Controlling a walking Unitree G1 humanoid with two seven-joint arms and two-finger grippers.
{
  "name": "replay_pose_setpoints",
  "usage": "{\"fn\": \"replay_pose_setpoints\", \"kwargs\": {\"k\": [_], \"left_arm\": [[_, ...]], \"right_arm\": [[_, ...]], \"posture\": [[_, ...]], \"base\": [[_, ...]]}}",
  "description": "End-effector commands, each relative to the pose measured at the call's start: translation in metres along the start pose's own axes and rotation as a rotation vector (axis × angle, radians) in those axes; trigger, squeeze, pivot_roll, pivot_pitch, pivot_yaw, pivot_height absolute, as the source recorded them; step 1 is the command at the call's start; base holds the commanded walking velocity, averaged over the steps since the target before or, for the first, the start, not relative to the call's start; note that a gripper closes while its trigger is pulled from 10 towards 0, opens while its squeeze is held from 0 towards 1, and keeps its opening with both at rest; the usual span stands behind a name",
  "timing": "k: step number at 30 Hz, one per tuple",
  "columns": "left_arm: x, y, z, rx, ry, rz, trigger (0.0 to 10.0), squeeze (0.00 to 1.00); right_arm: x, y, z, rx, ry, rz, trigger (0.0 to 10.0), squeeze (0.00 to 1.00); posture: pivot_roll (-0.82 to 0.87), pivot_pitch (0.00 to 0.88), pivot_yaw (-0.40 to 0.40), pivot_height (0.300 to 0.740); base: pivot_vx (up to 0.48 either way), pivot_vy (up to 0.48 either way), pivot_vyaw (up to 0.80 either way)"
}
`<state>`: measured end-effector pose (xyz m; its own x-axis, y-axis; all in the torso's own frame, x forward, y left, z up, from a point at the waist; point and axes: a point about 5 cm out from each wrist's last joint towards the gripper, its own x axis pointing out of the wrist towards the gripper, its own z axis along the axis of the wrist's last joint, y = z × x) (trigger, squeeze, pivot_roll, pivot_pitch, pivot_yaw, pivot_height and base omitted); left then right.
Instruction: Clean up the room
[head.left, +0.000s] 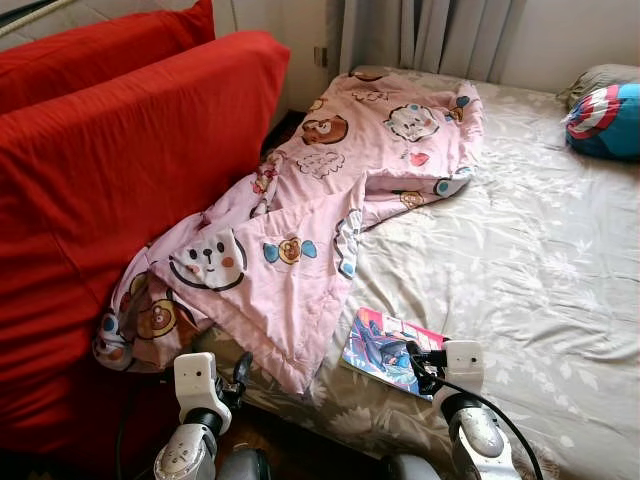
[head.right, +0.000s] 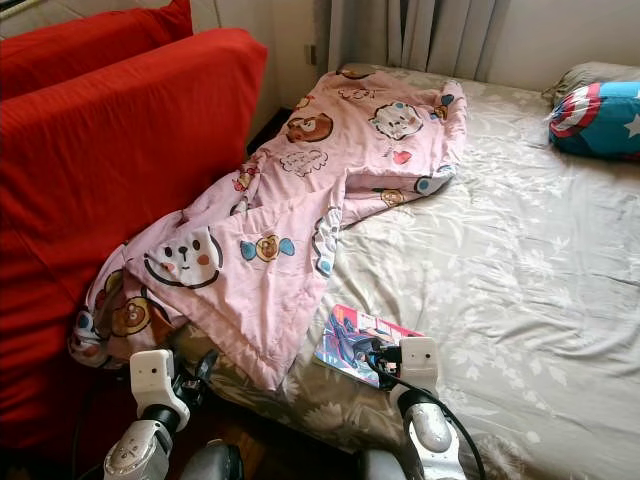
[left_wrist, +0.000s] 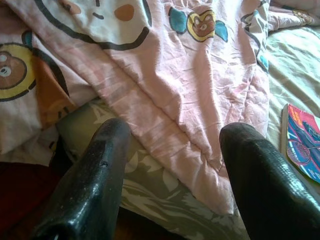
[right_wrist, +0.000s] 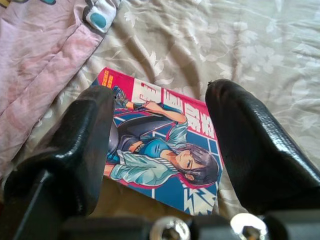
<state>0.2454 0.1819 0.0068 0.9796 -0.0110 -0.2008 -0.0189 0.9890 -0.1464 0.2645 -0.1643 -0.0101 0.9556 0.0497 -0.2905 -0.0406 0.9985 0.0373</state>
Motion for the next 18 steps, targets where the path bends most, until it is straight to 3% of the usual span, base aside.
{"fn": "replay_pose_setpoints", "kwargs": {"k": [1, 18], "left_arm": [[-0.0031, 0.0019, -0.0037, 0.005, 0.015, 0.004, 10.0, 0.0], [-0.0043, 0.0031, -0.0051, 0.008, 0.019, 0.007, 10.0, 0.0]], "right_arm": [[-0.0025, -0.0001, -0.0054, 0.004, 0.024, -0.006, 10.0, 0.0], [-0.0022, -0.0051, -0.0056, 0.004, 0.033, -0.047, 10.0, 0.0]], "posture": [[-0.04, 0.144, 0.0, 0.65], [-0.04, 0.147, 0.0, 0.65]], "base": [[0.0, 0.0, 0.0], [0.247, 0.0, 0.0]]}}
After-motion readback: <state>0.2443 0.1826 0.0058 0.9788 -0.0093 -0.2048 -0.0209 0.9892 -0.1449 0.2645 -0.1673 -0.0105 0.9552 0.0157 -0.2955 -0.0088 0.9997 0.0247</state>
